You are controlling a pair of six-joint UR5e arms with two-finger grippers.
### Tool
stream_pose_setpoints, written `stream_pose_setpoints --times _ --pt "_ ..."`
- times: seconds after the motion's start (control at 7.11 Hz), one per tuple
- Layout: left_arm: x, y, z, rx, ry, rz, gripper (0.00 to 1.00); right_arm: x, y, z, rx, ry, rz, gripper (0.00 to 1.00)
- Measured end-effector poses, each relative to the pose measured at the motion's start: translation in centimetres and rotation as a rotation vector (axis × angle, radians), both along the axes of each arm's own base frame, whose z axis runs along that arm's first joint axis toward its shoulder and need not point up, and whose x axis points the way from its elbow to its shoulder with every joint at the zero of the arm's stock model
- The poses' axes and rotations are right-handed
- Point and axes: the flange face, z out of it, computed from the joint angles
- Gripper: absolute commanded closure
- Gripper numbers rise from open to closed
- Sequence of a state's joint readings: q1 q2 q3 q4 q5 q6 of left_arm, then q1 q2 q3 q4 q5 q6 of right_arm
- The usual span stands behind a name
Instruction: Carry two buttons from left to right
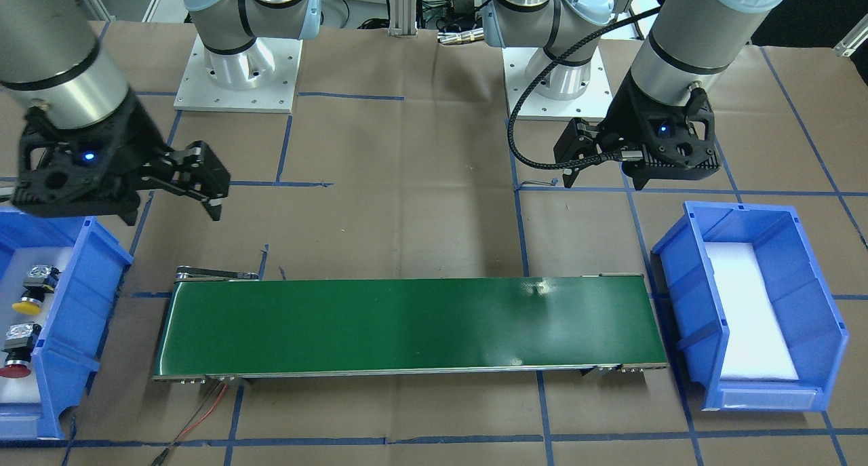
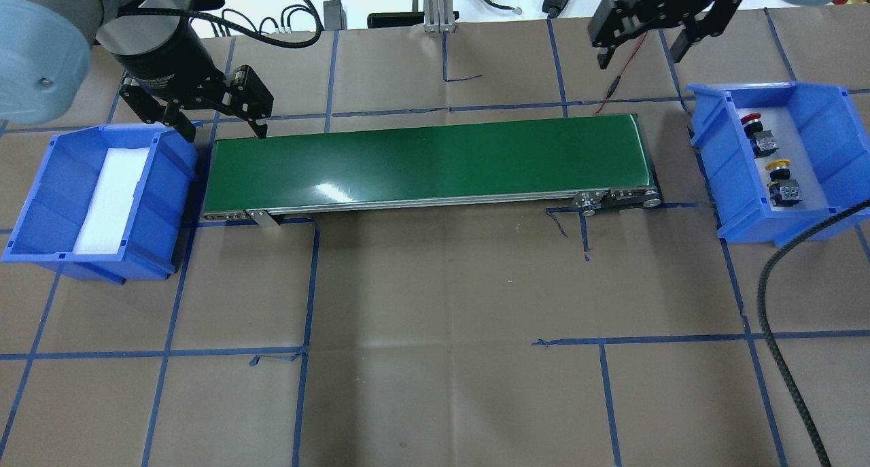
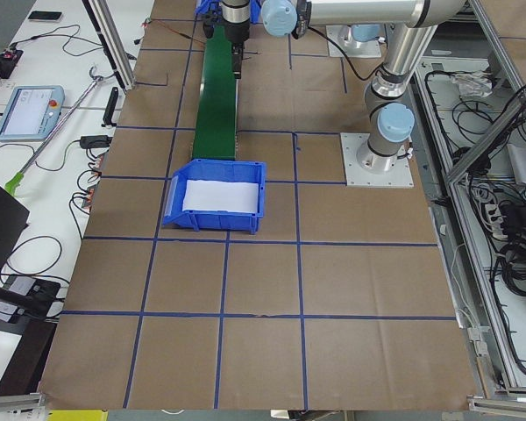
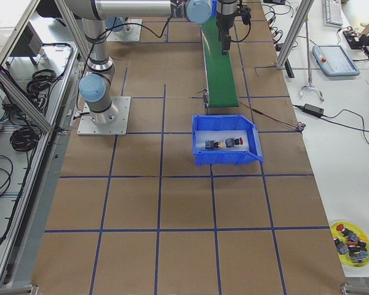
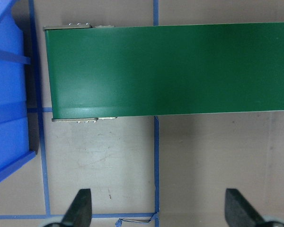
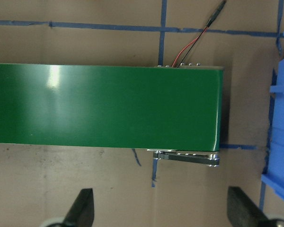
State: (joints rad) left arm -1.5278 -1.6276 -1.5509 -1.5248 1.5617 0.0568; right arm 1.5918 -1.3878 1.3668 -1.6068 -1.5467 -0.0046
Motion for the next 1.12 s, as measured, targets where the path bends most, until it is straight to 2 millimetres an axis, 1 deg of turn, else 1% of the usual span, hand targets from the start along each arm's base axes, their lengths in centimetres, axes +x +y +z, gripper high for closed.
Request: stream_pose_setpoints --times 0.14,0.28,0.56,0.7,1.12 --pt "0.0 0.0 0.0 0.000 0.000 0.000 0.00 2.0 1.0 -0.5 0.015 0.010 -0.046 0.00" --pt "0.0 0.0 0.0 0.000 0.000 0.000 0.00 2.7 2.2 -0.7 0.024 0.015 -0.063 0.00" --pt "0.0 -0.1 0.0 -0.001 0.000 0.000 0.00 2.6 4.9 -0.2 0.022 0.014 -0.071 0.00" --pt "0.0 0.0 0.1 -0.001 0.000 0.000 0.00 2.4 5.4 -0.1 0.021 0.013 -0.074 0.00" --pt "0.0 0.0 0.1 -0.003 -0.002 0.000 0.00 2.6 5.7 0.1 0.018 0.009 -0.069 0.00"
